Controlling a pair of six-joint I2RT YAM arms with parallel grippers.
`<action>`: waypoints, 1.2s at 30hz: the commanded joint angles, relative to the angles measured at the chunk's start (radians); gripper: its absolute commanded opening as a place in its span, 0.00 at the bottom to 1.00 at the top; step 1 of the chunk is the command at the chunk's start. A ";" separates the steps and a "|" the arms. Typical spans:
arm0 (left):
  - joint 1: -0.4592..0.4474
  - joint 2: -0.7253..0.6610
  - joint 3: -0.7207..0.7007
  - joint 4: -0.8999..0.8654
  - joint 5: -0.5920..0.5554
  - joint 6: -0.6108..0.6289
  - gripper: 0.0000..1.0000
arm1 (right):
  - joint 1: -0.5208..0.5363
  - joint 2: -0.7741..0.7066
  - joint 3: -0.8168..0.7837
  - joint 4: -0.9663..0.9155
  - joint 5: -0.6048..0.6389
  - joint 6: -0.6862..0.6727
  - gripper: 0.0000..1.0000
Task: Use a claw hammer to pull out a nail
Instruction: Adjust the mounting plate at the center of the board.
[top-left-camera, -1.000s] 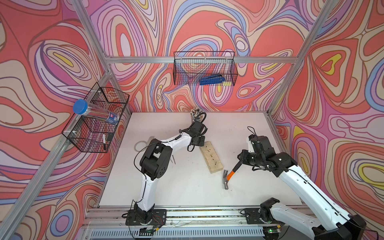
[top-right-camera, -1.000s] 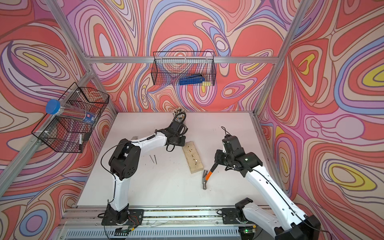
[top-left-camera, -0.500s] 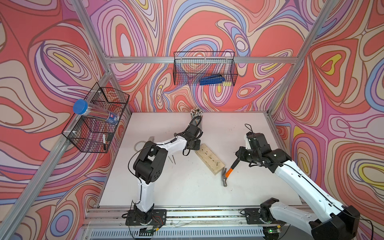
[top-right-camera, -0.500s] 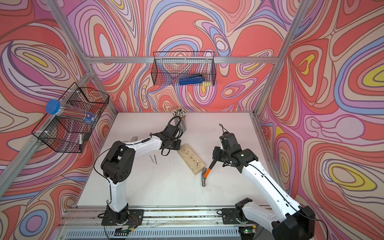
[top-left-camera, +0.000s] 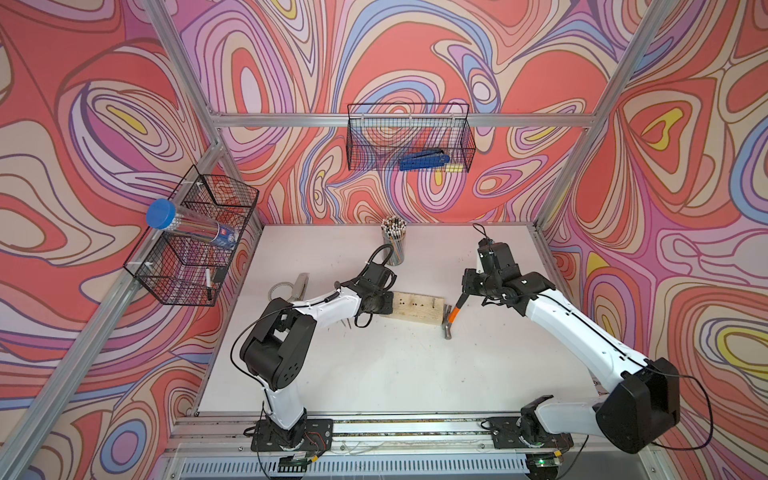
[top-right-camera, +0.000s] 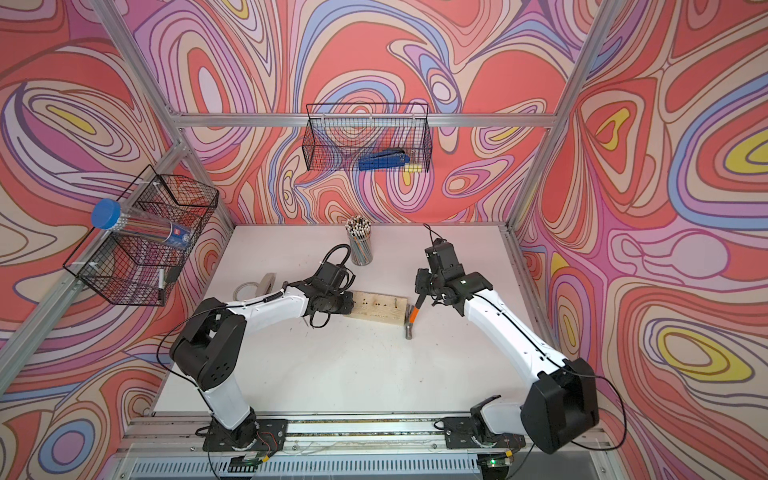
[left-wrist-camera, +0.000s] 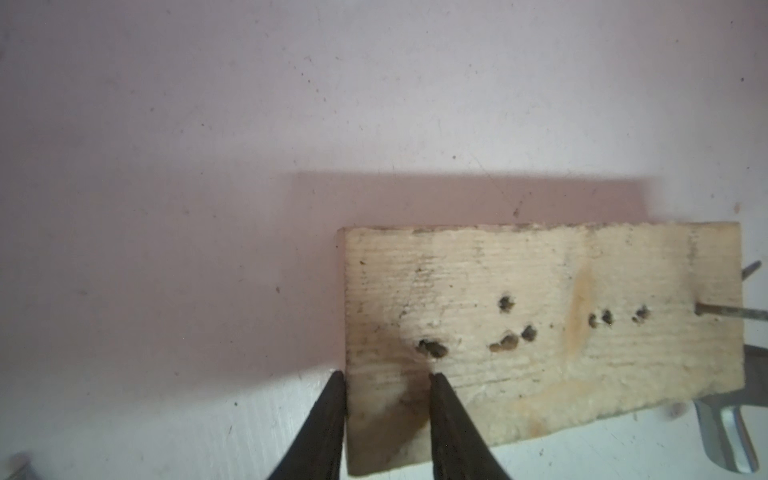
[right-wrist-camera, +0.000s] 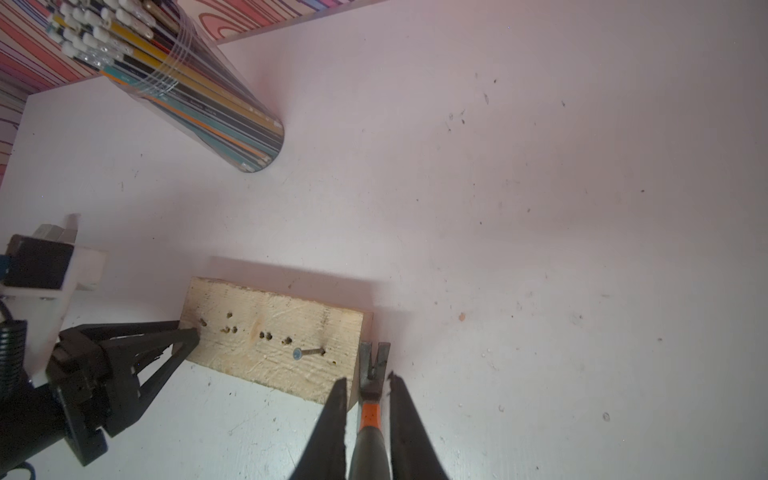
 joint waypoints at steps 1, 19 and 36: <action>-0.007 -0.013 -0.044 -0.001 0.035 -0.038 0.35 | 0.007 0.014 0.062 0.133 -0.036 -0.008 0.00; 0.006 -0.186 -0.051 0.000 -0.006 -0.030 0.44 | 0.008 -0.129 0.103 -0.023 0.018 -0.062 0.00; 0.128 -0.348 -0.337 0.623 0.425 -0.356 0.99 | 0.008 -0.268 0.099 0.126 -0.241 -0.016 0.00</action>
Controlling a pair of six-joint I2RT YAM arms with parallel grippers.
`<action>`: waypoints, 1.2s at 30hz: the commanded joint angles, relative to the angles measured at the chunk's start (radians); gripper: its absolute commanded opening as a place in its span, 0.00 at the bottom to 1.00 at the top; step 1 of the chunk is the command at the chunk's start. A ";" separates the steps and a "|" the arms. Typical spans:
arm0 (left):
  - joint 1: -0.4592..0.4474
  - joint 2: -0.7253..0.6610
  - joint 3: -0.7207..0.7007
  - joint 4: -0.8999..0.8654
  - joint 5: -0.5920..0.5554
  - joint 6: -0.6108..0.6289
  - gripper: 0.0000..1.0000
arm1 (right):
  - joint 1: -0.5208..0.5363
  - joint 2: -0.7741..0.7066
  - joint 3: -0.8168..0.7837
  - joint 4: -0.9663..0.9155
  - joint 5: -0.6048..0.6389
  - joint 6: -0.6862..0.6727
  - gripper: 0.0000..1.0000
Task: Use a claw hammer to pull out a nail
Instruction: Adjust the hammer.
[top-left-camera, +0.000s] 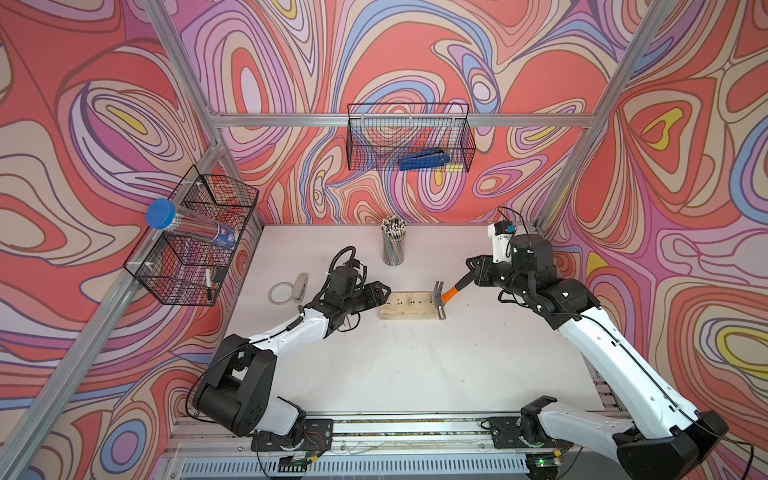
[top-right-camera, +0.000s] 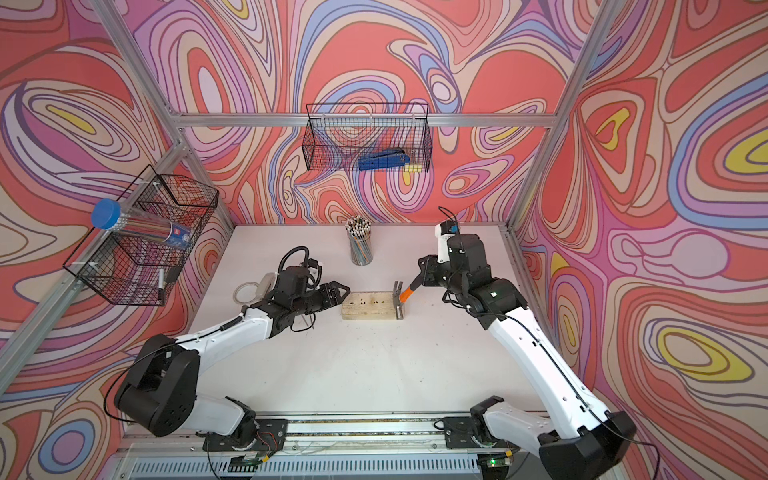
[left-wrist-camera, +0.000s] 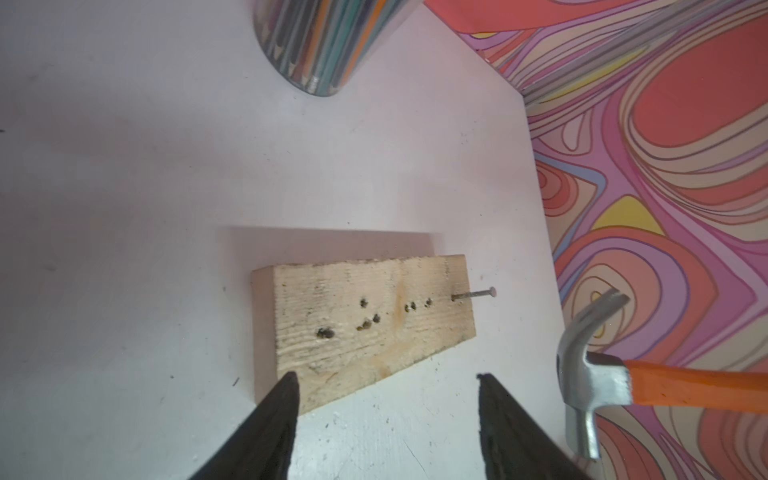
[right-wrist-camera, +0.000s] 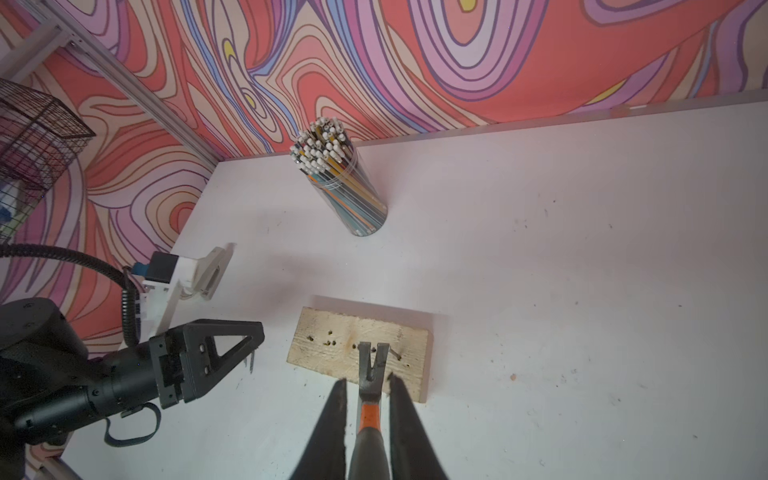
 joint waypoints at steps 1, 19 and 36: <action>-0.002 -0.031 -0.028 0.187 0.121 -0.064 1.00 | 0.006 -0.041 0.010 0.148 -0.091 0.040 0.00; -0.092 -0.291 -0.104 0.084 -0.263 0.123 1.00 | 0.006 -0.082 -0.071 0.381 -0.230 0.098 0.00; -0.089 -0.143 -0.228 0.749 0.148 -0.045 0.78 | 0.001 -0.114 -0.132 0.623 -0.368 0.272 0.00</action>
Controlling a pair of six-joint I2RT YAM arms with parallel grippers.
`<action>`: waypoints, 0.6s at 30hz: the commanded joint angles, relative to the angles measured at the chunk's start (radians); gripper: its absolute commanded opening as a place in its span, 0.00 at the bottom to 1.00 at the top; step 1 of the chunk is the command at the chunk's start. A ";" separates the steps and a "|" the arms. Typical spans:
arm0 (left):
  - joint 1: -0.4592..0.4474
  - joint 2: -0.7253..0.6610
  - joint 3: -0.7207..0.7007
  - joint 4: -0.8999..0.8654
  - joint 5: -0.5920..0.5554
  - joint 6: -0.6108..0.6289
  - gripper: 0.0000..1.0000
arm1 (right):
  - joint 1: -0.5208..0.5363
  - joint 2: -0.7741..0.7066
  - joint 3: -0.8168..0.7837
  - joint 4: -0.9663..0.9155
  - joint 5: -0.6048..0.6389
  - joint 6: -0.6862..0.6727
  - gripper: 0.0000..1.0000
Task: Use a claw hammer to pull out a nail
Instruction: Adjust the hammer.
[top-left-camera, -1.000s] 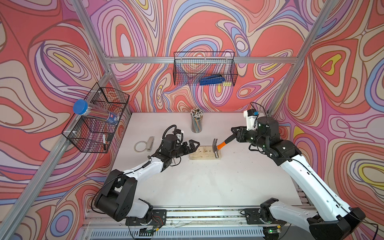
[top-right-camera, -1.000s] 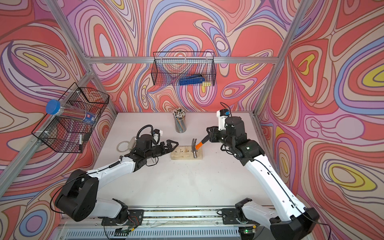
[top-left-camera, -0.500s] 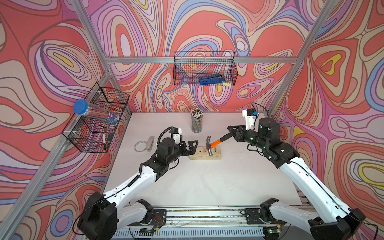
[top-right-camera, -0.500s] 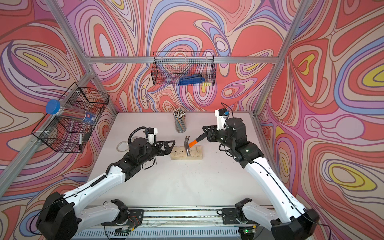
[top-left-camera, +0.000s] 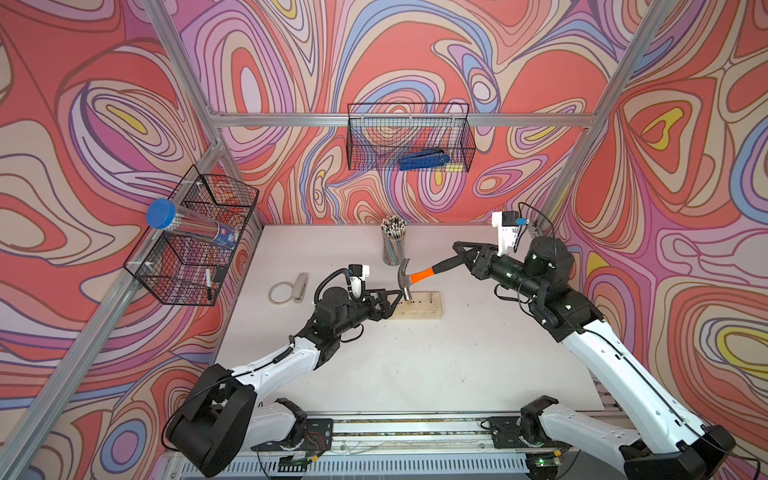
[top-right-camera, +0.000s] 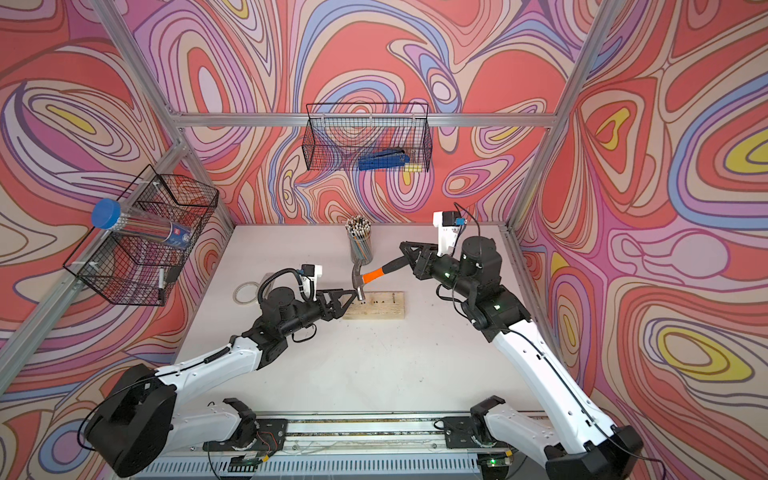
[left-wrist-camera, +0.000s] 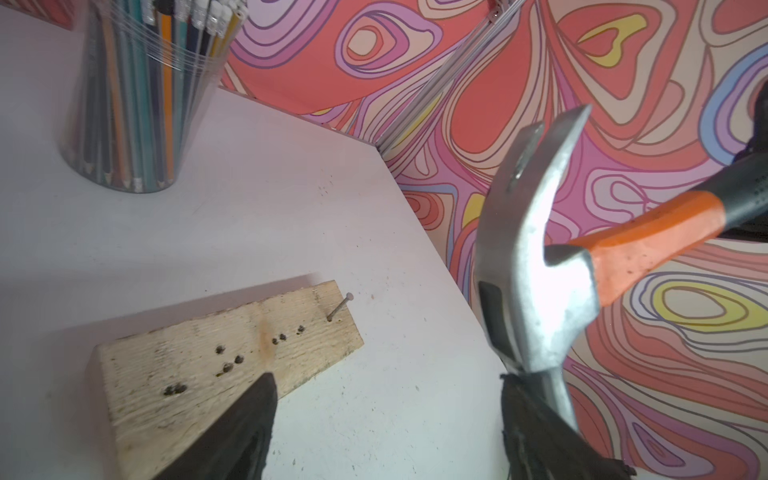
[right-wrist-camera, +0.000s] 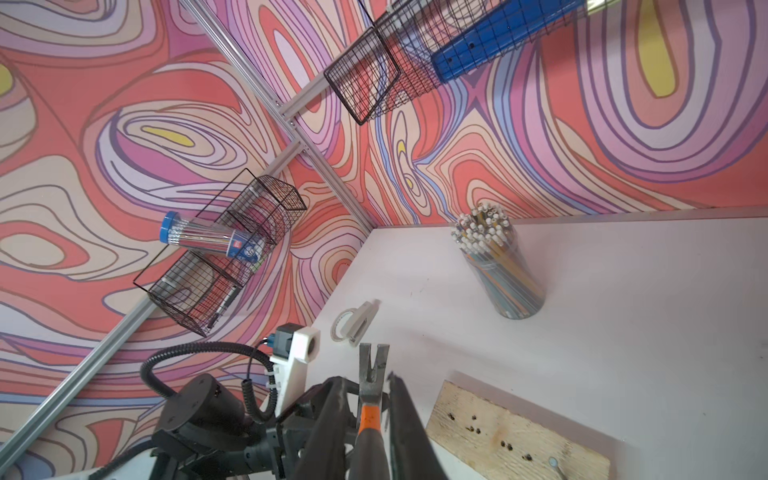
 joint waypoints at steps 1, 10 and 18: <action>0.006 0.035 0.004 0.292 0.111 -0.096 0.75 | 0.003 -0.033 -0.017 0.179 -0.078 0.096 0.00; 0.023 0.121 0.003 0.508 0.196 -0.210 0.68 | -0.028 -0.083 -0.067 0.189 -0.051 0.122 0.00; 0.051 0.064 -0.053 0.420 0.177 -0.180 0.75 | -0.048 -0.120 -0.010 0.081 0.029 0.053 0.00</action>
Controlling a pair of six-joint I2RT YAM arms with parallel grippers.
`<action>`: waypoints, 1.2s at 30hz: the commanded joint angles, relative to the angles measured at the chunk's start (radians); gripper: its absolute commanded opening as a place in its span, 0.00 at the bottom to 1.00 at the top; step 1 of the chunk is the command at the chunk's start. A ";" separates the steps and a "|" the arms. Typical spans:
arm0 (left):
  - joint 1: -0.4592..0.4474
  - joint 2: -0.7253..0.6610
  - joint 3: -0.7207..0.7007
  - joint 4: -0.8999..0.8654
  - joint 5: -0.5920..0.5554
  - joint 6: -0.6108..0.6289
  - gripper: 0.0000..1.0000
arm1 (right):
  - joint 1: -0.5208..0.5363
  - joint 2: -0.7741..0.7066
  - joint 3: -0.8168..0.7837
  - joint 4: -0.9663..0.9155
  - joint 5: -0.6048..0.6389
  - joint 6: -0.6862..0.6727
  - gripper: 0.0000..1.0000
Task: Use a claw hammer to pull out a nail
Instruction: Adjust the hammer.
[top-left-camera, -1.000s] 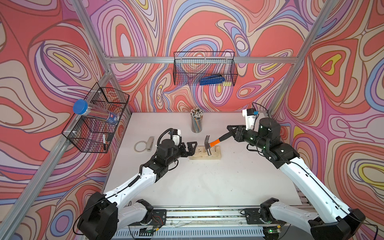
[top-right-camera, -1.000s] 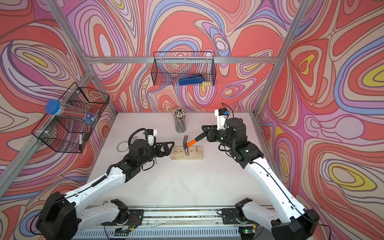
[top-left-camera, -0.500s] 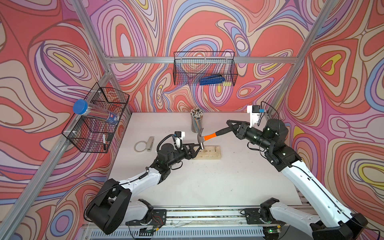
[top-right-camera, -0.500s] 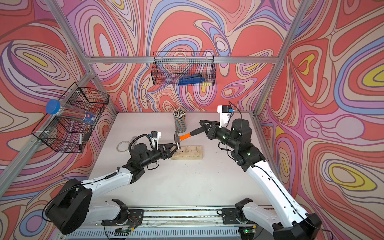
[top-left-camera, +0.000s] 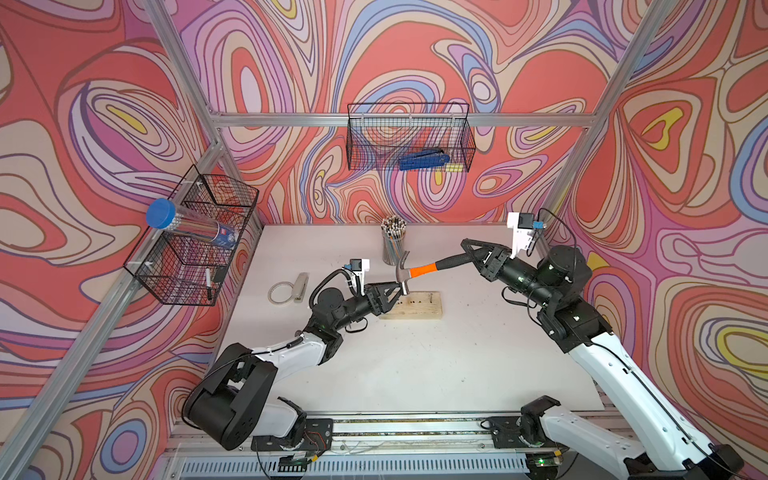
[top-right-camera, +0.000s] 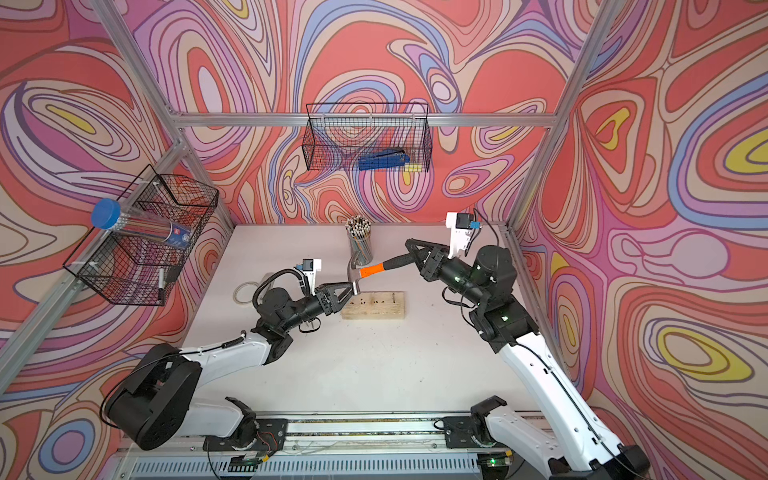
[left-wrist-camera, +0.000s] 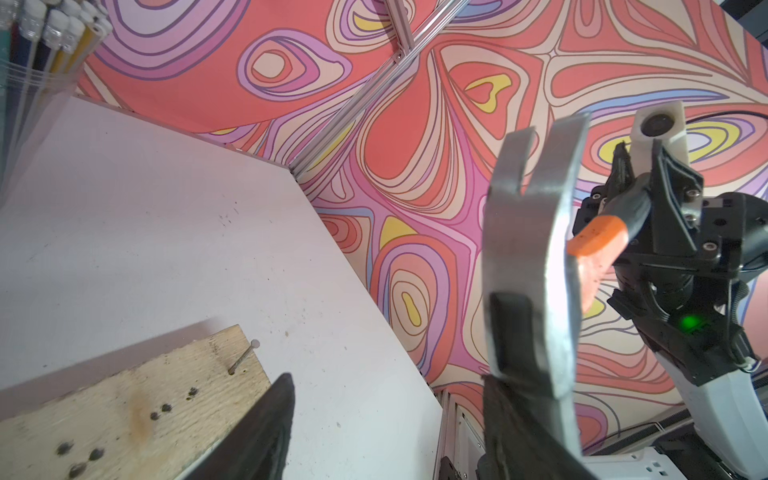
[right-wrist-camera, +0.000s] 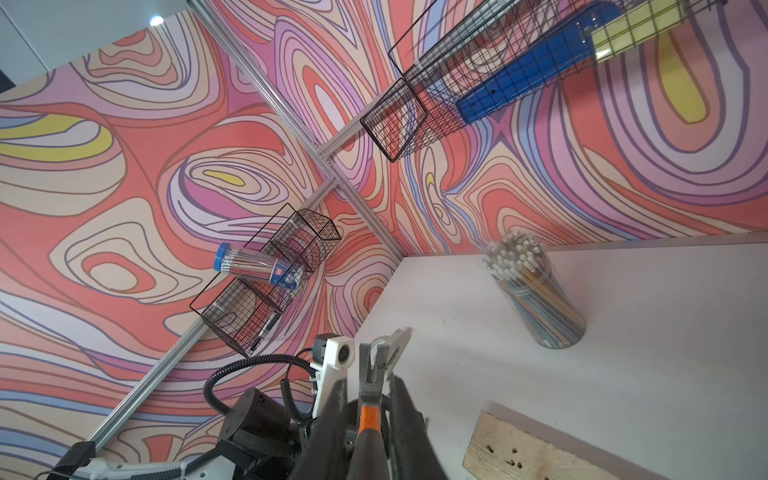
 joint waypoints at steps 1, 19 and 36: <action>0.015 -0.040 -0.020 0.072 0.022 -0.014 0.75 | -0.012 -0.036 0.057 -0.006 0.061 -0.030 0.00; 0.014 0.080 0.103 0.260 0.147 -0.156 0.73 | -0.020 0.008 -0.073 0.269 -0.107 0.141 0.00; 0.020 0.084 0.134 0.263 0.172 -0.231 0.00 | -0.027 0.032 -0.191 0.367 -0.091 0.200 0.00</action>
